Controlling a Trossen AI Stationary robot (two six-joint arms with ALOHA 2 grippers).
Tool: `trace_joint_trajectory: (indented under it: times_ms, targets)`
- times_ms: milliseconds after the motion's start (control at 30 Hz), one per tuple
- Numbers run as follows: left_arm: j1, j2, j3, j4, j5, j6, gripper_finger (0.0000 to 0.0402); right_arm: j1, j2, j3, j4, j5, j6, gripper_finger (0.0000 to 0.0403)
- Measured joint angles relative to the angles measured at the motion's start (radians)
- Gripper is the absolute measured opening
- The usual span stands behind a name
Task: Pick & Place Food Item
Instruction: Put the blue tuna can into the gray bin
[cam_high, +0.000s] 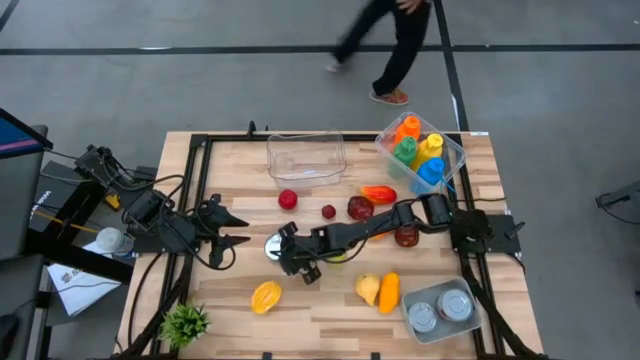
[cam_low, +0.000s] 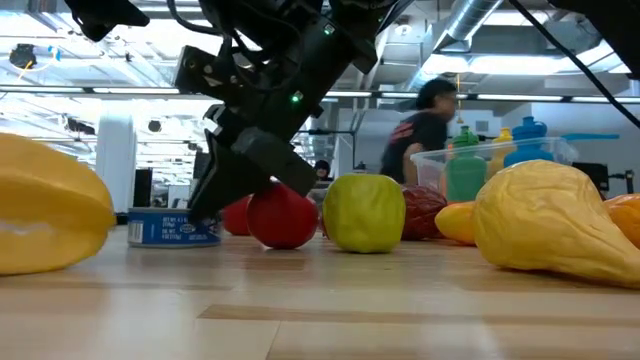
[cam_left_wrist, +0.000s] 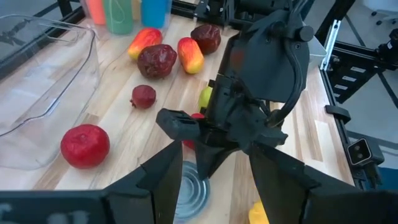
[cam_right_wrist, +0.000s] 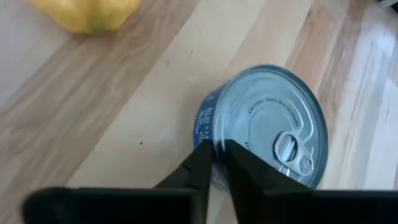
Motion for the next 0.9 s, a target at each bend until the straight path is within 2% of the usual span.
trace_joint_trajectory:
  times_ms: [67,233,400,633,733,900]
  targets:
    - [0.0,0.0,0.0,0.0,0.0,0.0,0.0176,-0.001,-0.003,0.001,-0.021,0.002,0.001,0.0008]
    - [0.0,0.0,0.0,0.0,0.0,0.0,0.0176,0.014,-0.004,0.001,-0.041,0.048,-0.005,0.0003]
    - [0.0,0.0,0.0,0.0,0.0,-0.001,0.0176,0.029,-0.027,-0.006,-0.046,0.044,-0.006,0.0002]
    - [0.0,0.0,0.0,0.001,0.0,-0.001,0.0176,0.058,-0.139,-0.006,-0.063,0.057,0.003,0.0001]
    - [0.0,0.0,0.0,0.001,0.0,-0.001,0.0176,0.077,-0.194,-0.006,-0.13,0.101,0.016,0.0001]
    - [0.0,0.0,0.0,0.001,0.0,-0.001,0.0176,0.15,-0.322,-0.01,-0.33,0.125,0.141,0.0]
